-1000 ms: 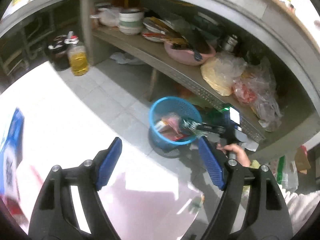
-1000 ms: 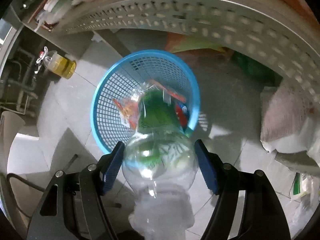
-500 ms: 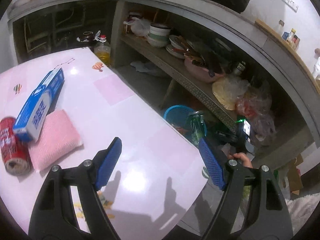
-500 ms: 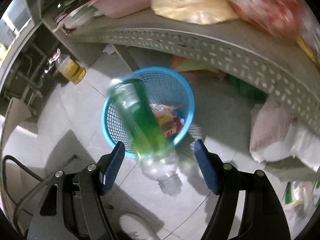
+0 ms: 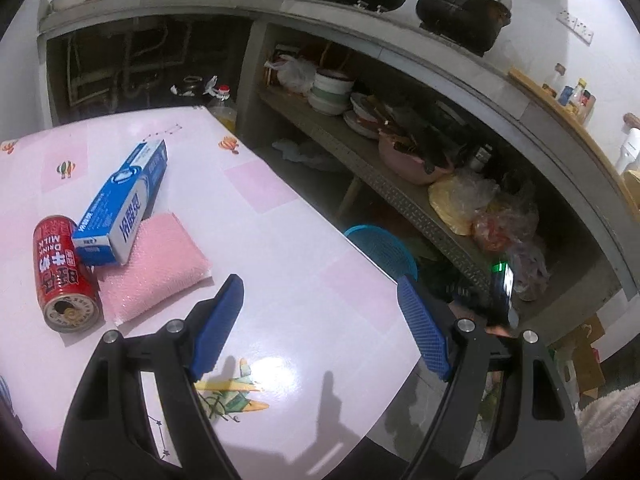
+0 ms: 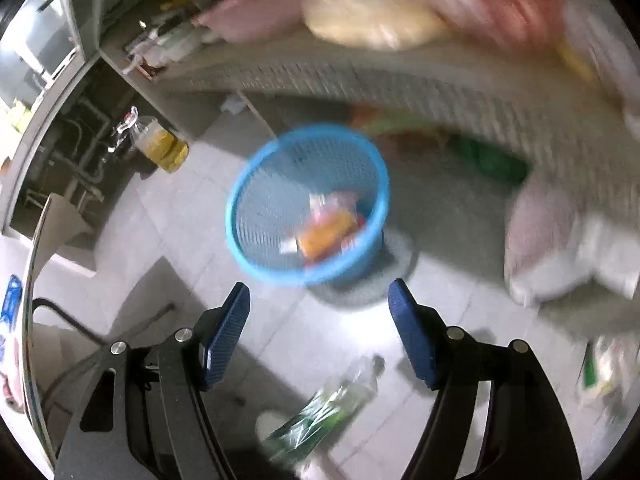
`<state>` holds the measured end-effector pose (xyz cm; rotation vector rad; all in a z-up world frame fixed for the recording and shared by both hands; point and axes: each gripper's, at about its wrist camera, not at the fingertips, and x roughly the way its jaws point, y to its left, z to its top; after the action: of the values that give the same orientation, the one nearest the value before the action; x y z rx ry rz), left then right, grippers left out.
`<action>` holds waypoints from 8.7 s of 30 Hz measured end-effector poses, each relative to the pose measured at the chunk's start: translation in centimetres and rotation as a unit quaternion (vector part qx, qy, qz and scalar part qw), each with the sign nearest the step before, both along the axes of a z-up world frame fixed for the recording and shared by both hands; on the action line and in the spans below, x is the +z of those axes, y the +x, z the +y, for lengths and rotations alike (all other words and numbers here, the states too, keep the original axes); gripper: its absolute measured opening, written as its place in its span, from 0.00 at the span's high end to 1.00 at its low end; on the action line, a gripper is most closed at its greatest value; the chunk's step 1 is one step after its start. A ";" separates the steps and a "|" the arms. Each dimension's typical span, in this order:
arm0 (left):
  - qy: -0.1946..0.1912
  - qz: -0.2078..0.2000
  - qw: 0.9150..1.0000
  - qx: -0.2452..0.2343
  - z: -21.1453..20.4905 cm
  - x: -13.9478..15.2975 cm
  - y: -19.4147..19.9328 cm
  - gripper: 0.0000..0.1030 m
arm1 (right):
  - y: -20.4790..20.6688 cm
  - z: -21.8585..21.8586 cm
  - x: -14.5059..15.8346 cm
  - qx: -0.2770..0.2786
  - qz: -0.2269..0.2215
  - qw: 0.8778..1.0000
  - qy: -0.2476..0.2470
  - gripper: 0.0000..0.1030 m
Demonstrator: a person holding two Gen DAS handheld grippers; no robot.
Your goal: Collect trash
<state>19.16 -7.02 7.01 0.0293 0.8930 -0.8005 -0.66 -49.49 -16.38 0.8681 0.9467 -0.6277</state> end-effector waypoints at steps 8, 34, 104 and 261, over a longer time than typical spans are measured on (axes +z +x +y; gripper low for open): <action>0.012 0.015 1.000 -0.002 -0.7 -0.8 -0.1 0.27 | -5.6 6.4 -15.1 -0.031 0.071 0.961 0.265 0.32; 0.026 0.033 0.999 -0.002 -1.8 -2.8 -1.1 0.27 | -8.4 5.3 -31.7 -0.079 0.236 0.930 0.269 0.44; -0.028 0.020 0.998 0.058 5.6 -1.7 -3.6 0.27 | -0.1 8.0 6.3 0.099 0.019 0.992 -0.079 0.20; 0.129 -0.051 0.983 0.120 17.2 0.2 -5.1 0.22 | 15.0 25.7 14.7 0.371 -0.116 0.908 0.157 0.55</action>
<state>14.02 10.21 7.18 0.1859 0.8793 -0.4505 14.39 -23.82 -1.73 0.7610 1.0787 0.2879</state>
